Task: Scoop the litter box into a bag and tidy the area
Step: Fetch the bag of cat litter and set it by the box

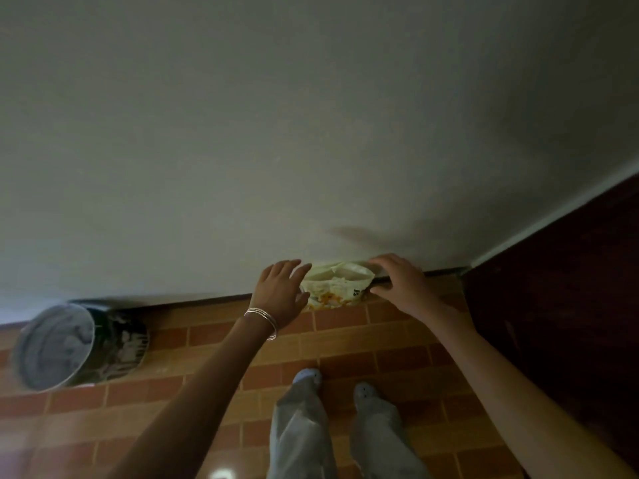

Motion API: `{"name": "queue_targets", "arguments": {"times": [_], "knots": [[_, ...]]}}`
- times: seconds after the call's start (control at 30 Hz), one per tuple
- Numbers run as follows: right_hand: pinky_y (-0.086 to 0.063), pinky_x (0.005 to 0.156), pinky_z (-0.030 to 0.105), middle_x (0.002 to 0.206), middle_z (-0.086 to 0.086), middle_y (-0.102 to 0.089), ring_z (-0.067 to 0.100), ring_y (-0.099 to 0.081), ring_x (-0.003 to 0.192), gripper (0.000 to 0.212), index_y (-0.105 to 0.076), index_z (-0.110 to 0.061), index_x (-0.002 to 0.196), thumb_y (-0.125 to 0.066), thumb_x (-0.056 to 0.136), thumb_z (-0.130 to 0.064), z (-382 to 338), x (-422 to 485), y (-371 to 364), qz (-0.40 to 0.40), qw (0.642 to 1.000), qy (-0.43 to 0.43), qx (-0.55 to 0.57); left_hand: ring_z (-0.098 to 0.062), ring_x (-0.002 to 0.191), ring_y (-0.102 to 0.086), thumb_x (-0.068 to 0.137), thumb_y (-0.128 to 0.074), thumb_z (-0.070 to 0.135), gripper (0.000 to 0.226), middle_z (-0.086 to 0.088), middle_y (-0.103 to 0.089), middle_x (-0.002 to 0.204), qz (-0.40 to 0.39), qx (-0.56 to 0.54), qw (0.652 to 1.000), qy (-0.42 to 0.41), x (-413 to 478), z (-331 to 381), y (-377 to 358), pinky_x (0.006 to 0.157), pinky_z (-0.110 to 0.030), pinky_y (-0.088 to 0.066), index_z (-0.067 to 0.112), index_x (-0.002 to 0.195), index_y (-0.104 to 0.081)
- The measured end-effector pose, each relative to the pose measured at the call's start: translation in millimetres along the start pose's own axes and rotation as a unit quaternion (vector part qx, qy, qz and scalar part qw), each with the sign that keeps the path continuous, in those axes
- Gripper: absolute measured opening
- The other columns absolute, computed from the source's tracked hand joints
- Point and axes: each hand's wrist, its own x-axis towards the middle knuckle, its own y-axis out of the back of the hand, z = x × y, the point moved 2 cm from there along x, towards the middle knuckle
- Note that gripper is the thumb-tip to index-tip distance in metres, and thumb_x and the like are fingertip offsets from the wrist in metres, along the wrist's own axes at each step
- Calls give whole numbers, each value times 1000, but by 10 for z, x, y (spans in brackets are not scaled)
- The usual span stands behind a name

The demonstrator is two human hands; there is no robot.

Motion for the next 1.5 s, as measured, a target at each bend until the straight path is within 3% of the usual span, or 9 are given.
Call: {"name": "queue_targets", "arguments": {"times": [0.33, 0.7, 0.9, 1.0, 1.07, 1.1, 1.17, 1.33, 1.5], "knots": [[-34, 107, 44, 140, 0, -42, 19, -38, 130, 63, -41, -19, 134, -71, 78, -25, 561, 272, -447, -84, 996, -36, 13, -20, 135, -30, 88, -55, 38, 64, 0, -33, 148, -113, 7, 990, 85, 133, -93, -793, 107, -35, -26, 24, 143, -28], [-31, 107, 46, 144, 3, -37, 24, -34, 132, 80, -32, -18, 140, -75, 73, -33, 1585, 1408, -1934, -66, 994, -60, -60, -22, 134, -30, 84, -62, 36, 75, -2, -29, 149, -102, 0, 985, 137, 960, -1021, -2556, 105, -36, -31, 20, 145, -22], [-34, 104, 43, 142, 6, -39, 26, -37, 130, 89, -31, -16, 140, -79, 68, -35, 2219, 2082, -2735, -81, 990, -73, -94, -22, 136, -26, 79, -67, 43, 86, -2, -27, 150, -117, 37, 987, 106, 1516, -1280, -3586, 105, -36, -30, 18, 146, -18], [-43, 97, 41, 130, 7, -51, 26, -49, 118, 70, -40, -13, 134, -75, 74, -24, 2364, 2269, -2930, -67, 993, -84, -41, -22, 133, -33, 83, -65, 39, 76, -2, -36, 145, -123, 45, 985, 112, 1699, -1332, -3865, 104, -36, -31, 18, 144, -24], [-49, 75, 36, 93, 3, -63, 18, -59, 85, 24, -60, -13, 105, -67, 82, -20, 2410, 2325, -2994, -37, 997, -61, -34, -24, 124, -45, 88, -58, 31, 53, -3, -48, 136, -122, 44, 983, 130, 1762, -1337, -3966, 98, -34, -35, 20, 136, -38], [-45, 64, 30, 72, -1, -57, 12, -53, 65, 6, -59, -16, 82, -63, 86, -20, 2412, 2338, -2990, -31, 998, -43, -46, -25, 118, -51, 91, -54, 27, 39, -3, -55, 129, -116, 48, 982, 142, 1780, -1331, -3975, 92, -33, -39, 20, 128, -46], [-34, 53, 27, 56, -6, -41, 8, -38, 51, 33, -43, -22, 60, -58, 89, -20, 2413, 2354, -2972, -27, 997, -19, -71, -29, 107, -57, 93, -49, 21, 20, -5, -62, 116, -107, 56, 980, 161, 1796, -1297, -3936, 79, -31, -42, 19, 112, -56], [-43, 62, 33, 66, -4, -46, 18, -49, 65, 19, -56, -14, 74, -53, 91, -22, 2271, 2092, -2666, -49, 993, -8, -108, -28, 102, -60, 93, -49, 20, 19, -4, -64, 110, -117, 66, 981, 144, 1570, -1062, -3593, 73, -30, -42, 21, 109, -59], [-31, 53, 17, 80, -7, -49, 10, -47, 68, 17, -59, -14, 87, -47, 95, -24, 1915, 1651, -2071, -48, 989, 22, -139, -26, 103, -61, 94, -50, 26, 29, -1, -61, 117, -92, 55, 985, 136, 1177, -765, -2951, 76, -34, -47, 23, 123, -53]]}}
